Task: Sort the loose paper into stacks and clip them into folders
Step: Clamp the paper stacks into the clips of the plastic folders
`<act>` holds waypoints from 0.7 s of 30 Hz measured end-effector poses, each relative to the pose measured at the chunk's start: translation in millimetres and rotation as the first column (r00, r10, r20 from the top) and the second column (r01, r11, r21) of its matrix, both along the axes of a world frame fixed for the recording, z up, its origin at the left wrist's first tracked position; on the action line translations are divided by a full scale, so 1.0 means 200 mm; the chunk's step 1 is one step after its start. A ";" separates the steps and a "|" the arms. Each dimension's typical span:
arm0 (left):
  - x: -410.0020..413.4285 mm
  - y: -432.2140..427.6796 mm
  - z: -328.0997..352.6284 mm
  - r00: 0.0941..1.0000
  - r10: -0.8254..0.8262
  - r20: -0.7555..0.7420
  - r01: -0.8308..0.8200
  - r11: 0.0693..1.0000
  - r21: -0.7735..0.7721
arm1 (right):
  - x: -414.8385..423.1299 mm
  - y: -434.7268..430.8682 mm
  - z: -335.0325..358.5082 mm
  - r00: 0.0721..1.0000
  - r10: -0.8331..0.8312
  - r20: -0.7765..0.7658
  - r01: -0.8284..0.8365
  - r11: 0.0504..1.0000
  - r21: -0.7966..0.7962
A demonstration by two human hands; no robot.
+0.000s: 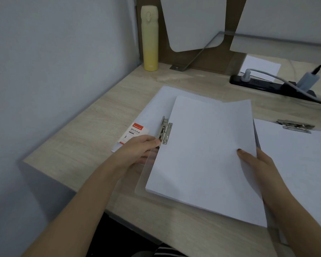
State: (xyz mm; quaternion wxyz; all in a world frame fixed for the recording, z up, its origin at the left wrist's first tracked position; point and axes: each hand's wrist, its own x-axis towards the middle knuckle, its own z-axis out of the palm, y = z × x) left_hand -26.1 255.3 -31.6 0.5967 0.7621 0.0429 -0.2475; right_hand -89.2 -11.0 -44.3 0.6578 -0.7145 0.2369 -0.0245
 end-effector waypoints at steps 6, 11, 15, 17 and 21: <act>0.00 -0.01 -0.02 0.998 0.042 0.057 -0.045 0.997 0.062 | 0.01 -0.01 -0.01 1.000 0.008 0.000 -0.008 1.000 -0.027; -0.01 0.00 0.00 1.000 -0.001 0.006 0.001 1.000 0.008 | 0.01 0.01 -0.01 0.998 0.003 0.061 0.006 0.991 -0.137; -0.04 0.00 0.03 1.000 0.016 0.021 -0.016 1.000 -0.016 | 0.02 0.01 -0.03 0.998 -0.012 0.058 0.038 0.880 -0.473; -0.07 -0.03 0.07 0.996 0.064 0.061 -0.061 0.997 -0.045 | -0.01 0.01 -0.03 0.999 0.036 0.036 0.001 0.700 -0.715; -0.11 -0.10 0.17 0.970 0.145 0.194 -0.130 0.988 -0.088 | -0.05 0.00 -0.04 0.979 0.187 -0.077 -0.163 0.505 -0.848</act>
